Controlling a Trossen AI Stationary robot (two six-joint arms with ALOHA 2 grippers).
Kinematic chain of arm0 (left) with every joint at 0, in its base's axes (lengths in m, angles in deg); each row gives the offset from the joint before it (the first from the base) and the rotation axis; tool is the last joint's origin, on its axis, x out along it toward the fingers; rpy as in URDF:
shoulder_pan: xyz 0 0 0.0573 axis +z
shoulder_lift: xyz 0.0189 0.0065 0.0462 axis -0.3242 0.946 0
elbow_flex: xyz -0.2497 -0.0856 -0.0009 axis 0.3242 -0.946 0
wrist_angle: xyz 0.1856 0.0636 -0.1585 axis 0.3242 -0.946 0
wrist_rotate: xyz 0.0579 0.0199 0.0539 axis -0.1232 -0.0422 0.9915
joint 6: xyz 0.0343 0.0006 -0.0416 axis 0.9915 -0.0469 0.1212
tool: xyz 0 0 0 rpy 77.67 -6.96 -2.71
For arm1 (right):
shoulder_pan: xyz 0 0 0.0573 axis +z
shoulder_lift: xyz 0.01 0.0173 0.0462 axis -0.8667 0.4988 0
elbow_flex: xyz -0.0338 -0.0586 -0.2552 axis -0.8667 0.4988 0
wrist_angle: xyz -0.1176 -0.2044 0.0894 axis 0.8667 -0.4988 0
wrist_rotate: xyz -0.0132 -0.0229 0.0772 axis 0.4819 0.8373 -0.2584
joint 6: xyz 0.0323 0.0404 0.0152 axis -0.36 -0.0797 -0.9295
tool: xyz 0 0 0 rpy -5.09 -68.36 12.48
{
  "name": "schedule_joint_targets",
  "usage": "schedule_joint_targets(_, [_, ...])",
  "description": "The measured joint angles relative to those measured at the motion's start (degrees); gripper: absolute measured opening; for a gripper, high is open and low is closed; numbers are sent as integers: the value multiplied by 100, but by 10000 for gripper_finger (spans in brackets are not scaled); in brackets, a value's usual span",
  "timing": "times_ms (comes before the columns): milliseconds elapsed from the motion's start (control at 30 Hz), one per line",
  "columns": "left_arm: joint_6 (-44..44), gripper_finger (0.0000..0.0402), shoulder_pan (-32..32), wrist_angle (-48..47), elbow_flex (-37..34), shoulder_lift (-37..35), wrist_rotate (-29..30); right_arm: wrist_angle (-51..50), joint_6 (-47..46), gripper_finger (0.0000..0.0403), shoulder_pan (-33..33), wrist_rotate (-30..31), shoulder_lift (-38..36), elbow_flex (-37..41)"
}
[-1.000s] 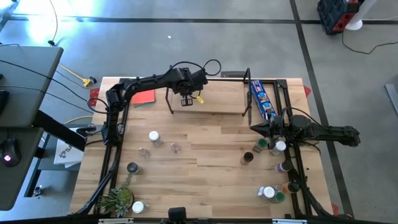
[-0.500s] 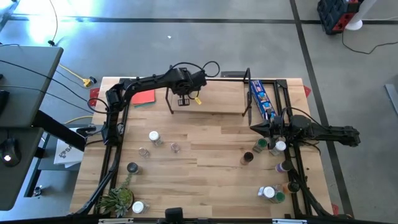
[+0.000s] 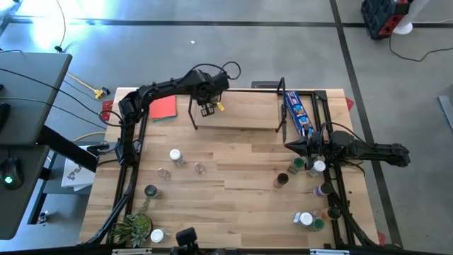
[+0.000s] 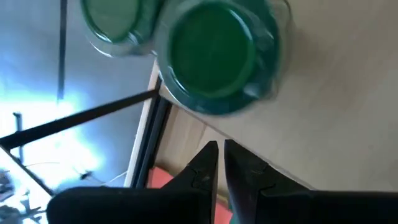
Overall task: Shelf spices
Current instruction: Put the bottom left green seasoning bottle on the shelf aligned with the other green seasoning bottle
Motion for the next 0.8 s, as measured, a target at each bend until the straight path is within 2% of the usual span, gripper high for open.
schedule_joint_targets(500, [434,9,57,489,0,-2,101,1,0,0,-1,-2,0,-1])
schedule_joint_targets(667, [431,9,52,269,0,-21,608,2,0,0,-2,0,0,0])
schedule_joint_targets(800, [494,9,-8,24,0,-218,618,0,0,0,-2,0,0,-2])
